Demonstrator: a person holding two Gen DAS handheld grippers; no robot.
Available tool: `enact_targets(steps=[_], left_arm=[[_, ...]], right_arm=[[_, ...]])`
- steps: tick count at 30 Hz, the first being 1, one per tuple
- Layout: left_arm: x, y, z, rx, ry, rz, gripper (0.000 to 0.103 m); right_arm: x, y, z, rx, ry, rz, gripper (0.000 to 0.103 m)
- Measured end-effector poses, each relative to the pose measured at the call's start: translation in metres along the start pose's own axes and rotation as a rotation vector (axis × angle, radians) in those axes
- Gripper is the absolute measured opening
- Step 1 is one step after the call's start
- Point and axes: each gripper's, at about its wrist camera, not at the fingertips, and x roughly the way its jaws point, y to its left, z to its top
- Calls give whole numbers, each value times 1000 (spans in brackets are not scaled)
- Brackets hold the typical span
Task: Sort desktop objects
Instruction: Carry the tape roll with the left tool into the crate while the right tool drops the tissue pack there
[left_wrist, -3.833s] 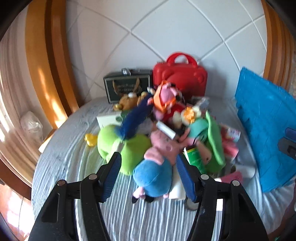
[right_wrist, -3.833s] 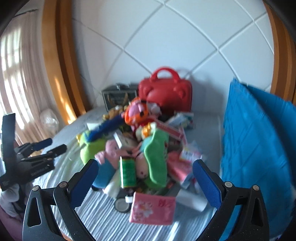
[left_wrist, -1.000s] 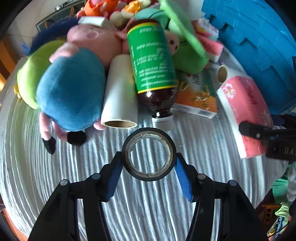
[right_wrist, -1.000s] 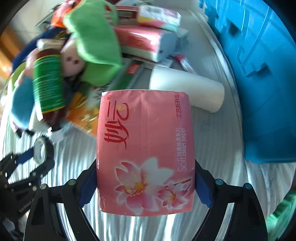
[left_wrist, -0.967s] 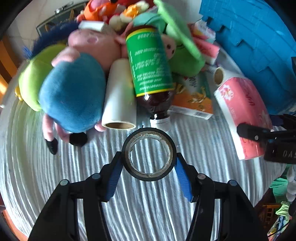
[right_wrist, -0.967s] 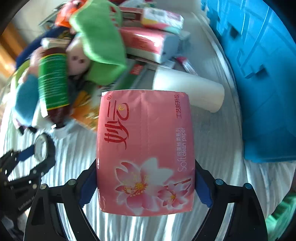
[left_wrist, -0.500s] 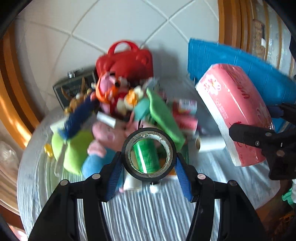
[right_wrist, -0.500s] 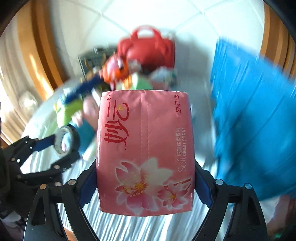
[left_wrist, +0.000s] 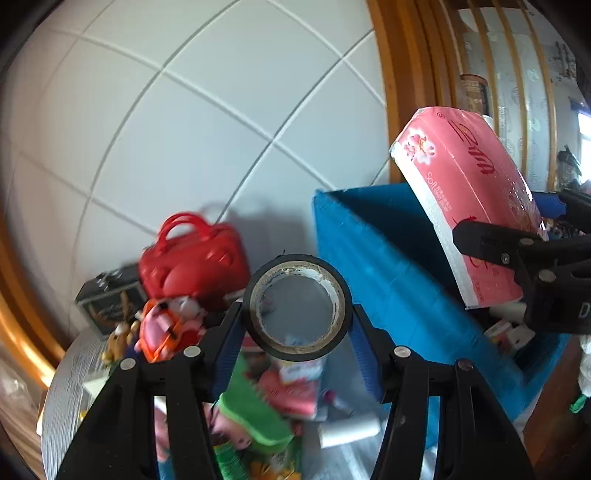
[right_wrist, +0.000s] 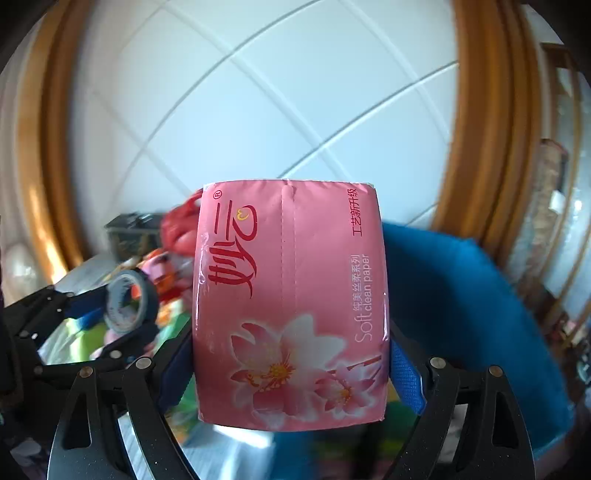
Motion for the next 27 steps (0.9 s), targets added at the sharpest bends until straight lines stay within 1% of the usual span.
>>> enact_targets(steps=[4, 5, 7, 8, 9, 11, 15, 20, 23, 27], left_arm=[[27, -47, 51, 30, 9, -52, 55], [39, -62, 66, 33, 23, -74, 55], [64, -82, 85, 30, 57, -110, 55], [76, -93, 96, 24, 80, -119, 55], [89, -105, 106, 20, 104, -129, 55], [112, -128, 120, 28, 141, -131, 55], [151, -165, 133, 55, 202, -138, 55], [187, -196, 133, 83, 270, -138, 55], [199, -210, 129, 121, 293, -119, 56], [204, -212, 127, 128, 290, -118, 56]], right_arm=[[14, -58, 19, 2, -8, -75, 89], [22, -79, 25, 7, 1, -100, 89], [36, -109, 28, 29, 23, -119, 89], [48, -131, 30, 51, 44, -125, 89], [50, -148, 30, 64, 55, -130, 89], [73, -179, 29, 85, 92, -155, 89], [106, -221, 17, 107, 155, -162, 89], [132, -252, 9, 136, 200, -156, 89], [143, -259, 5, 139, 216, -146, 90], [150, -262, 5, 129, 217, -163, 91]])
